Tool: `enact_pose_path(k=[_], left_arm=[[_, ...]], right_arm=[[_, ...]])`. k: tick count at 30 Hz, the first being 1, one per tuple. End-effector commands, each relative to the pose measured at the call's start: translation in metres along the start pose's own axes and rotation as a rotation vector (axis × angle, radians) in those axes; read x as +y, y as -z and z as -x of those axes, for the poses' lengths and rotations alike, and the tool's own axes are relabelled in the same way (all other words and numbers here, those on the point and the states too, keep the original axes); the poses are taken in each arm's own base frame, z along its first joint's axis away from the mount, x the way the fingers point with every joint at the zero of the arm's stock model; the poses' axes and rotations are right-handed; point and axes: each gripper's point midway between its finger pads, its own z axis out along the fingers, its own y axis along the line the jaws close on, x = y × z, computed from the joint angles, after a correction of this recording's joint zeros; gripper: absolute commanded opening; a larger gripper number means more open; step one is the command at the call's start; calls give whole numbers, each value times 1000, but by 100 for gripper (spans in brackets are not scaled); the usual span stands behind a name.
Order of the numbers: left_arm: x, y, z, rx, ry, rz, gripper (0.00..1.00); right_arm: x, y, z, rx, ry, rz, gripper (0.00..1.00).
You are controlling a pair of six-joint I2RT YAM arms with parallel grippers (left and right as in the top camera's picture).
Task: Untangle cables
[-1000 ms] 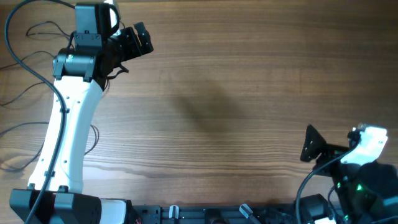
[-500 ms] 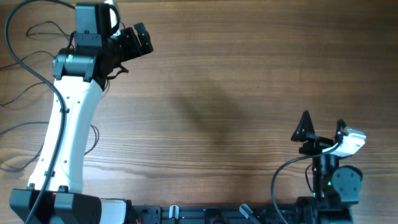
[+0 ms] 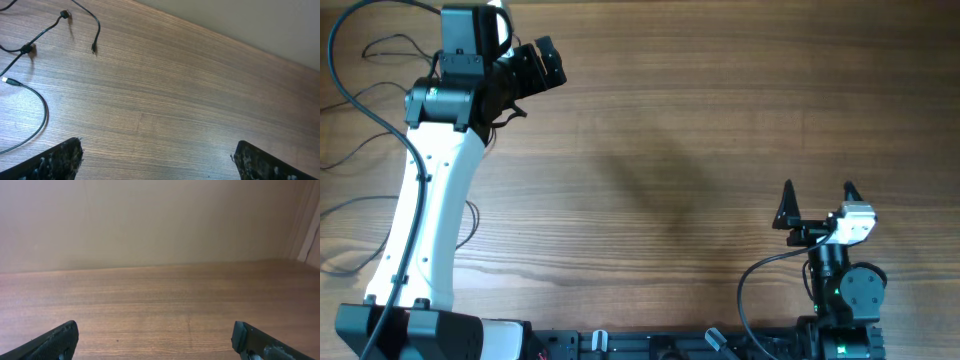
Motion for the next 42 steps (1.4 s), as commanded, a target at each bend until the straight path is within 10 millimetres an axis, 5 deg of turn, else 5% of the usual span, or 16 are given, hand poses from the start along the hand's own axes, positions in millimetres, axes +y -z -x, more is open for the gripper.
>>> enact_pose_path(k=[1, 5, 42], left_arm=[[-3, 8, 8, -29, -21, -4, 100], [-3, 8, 8, -29, -21, -4, 100], [-2, 10, -3, 20, 73, -11, 100]], right_arm=[[3, 1, 3, -14, 41, 16, 100], [7, 1, 1, -10, 142, 40, 100], [7, 1, 2, -13, 143, 40, 100]])
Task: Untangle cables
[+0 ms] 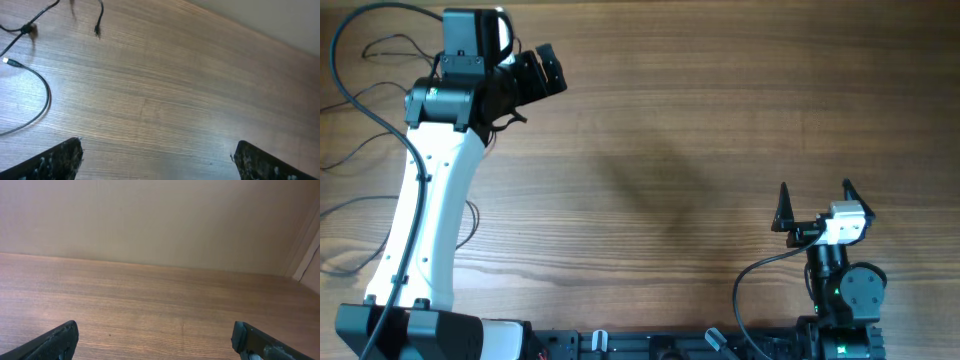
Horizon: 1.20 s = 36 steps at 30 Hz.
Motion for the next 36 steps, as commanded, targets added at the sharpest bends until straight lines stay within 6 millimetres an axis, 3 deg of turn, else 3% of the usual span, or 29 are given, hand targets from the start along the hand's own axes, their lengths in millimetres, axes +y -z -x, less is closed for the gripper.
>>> enact_pose_path(k=[1, 5, 9, 11, 14, 17, 20, 23, 26, 31, 36], left_arm=[[-9, 10, 15, -56, 78, -41, 100], [-10, 19, 23, -94, 95, -55, 100], [-5, 51, 10, -92, 96, -36, 100], [2, 78, 6, -130, 32, -6, 100], [15, 99, -30, -142, -135, 5, 100], [28, 112, -65, -218, -141, -21, 100], [42, 128, -104, -412, -153, -89, 100], [52, 129, -124, -506, -158, -111, 100], [61, 116, -142, -581, -161, -136, 100], [72, 101, -149, -722, -153, -147, 100], [84, 97, -149, -812, -140, -135, 100]], right_arm=[[2, 1, 2, -13, 18, 12, 100], [2, 1, 2, -13, 18, 13, 100], [2, 1, 2, -13, 18, 13, 100], [2, 1, 2, -13, 18, 12, 100], [2, 1, 2, -13, 18, 12, 100], [2, 1, 2, -13, 18, 12, 100], [2, 1, 2, -13, 18, 12, 100], [2, 1, 2, -13, 18, 12, 100], [2, 1, 2, -13, 18, 12, 100], [2, 1, 2, -13, 18, 13, 100], [2, 1, 2, -13, 18, 13, 100]])
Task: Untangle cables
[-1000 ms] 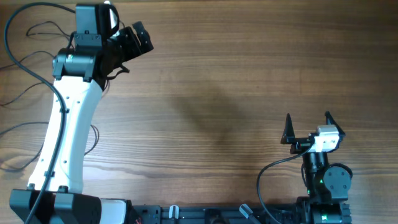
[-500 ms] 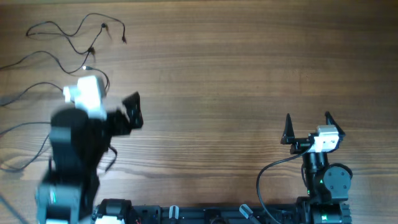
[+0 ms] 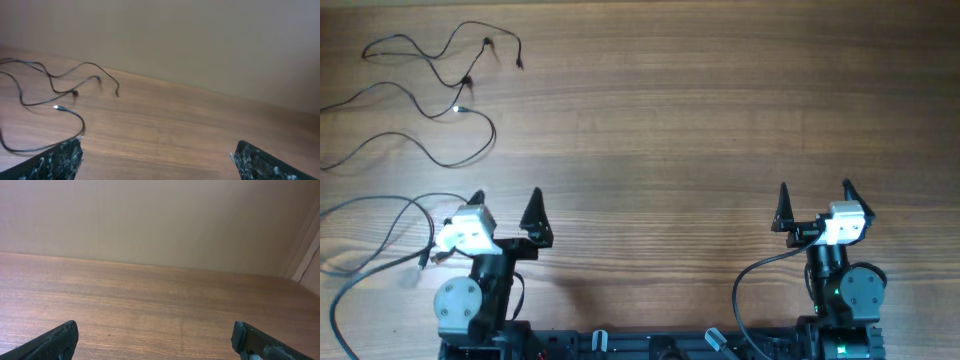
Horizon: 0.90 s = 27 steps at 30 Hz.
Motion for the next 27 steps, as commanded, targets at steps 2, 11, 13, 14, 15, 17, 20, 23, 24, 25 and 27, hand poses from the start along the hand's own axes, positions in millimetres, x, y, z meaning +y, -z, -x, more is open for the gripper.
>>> enact_pose_path(k=[2, 11, 13, 14, 15, 17, 20, 23, 24, 25, 27], left_arm=[[5, 0, -4, -22, -18, 10, 100], [4, -17, -37, -19, -21, -38, 100], [-1, -19, -48, -1, -23, -64, 100], [-2, -21, -56, 10, -24, -73, 100], [-2, -22, -58, 8, -25, -77, 100], [-2, -22, -58, 8, -25, -77, 100], [-2, -22, -55, -3, -32, -77, 100], [-3, -20, -30, -111, -29, -69, 100], [-2, -21, -31, -107, -29, -60, 100], [0, -21, -37, -80, -29, -51, 100], [4, -22, -43, -58, -30, -30, 100]], right_arm=[[2, 0, 2, -11, 11, 12, 100], [2, 0, 2, -11, 11, 12, 100], [2, 0, 2, -11, 11, 12, 100], [2, 0, 2, -11, 11, 13, 100], [2, 0, 2, -11, 11, 12, 100], [2, 0, 2, -11, 11, 13, 100], [2, 0, 2, -11, 11, 12, 100], [2, 0, 2, -11, 11, 12, 100], [2, 0, 2, -11, 11, 12, 100], [2, 0, 2, -11, 11, 13, 100], [2, 0, 2, -11, 11, 12, 100]])
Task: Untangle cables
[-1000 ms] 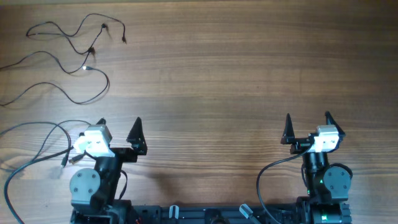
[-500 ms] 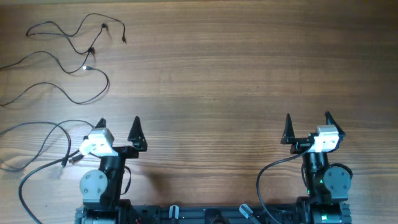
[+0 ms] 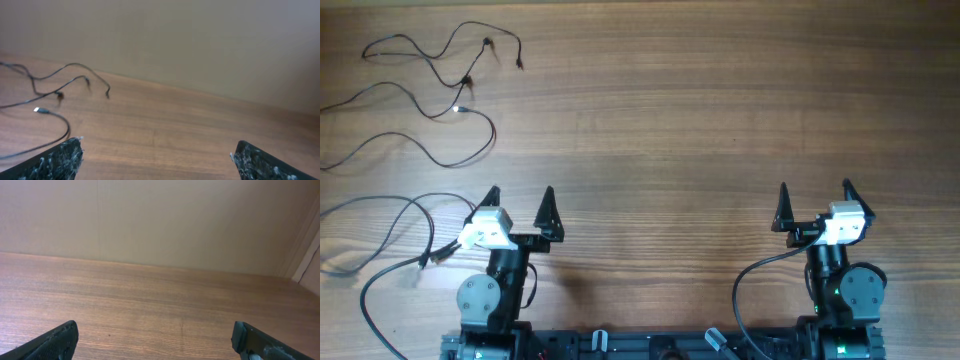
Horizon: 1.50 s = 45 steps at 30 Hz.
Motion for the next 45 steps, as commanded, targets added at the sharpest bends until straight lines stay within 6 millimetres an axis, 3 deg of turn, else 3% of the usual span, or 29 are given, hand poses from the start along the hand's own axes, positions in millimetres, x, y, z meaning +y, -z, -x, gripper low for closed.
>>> enact_pose_path(k=[1, 3, 45], left_arm=[[6, 0, -5, 11, -21, 36, 100], [9, 1, -13, 45, -23, 49, 100], [10, 1, -12, 43, -40, 52, 100]], right_arm=[[2, 0, 2, -11, 10, 12, 100], [2, 0, 2, -11, 10, 12, 100], [6, 1, 3, -14, 10, 29, 100]])
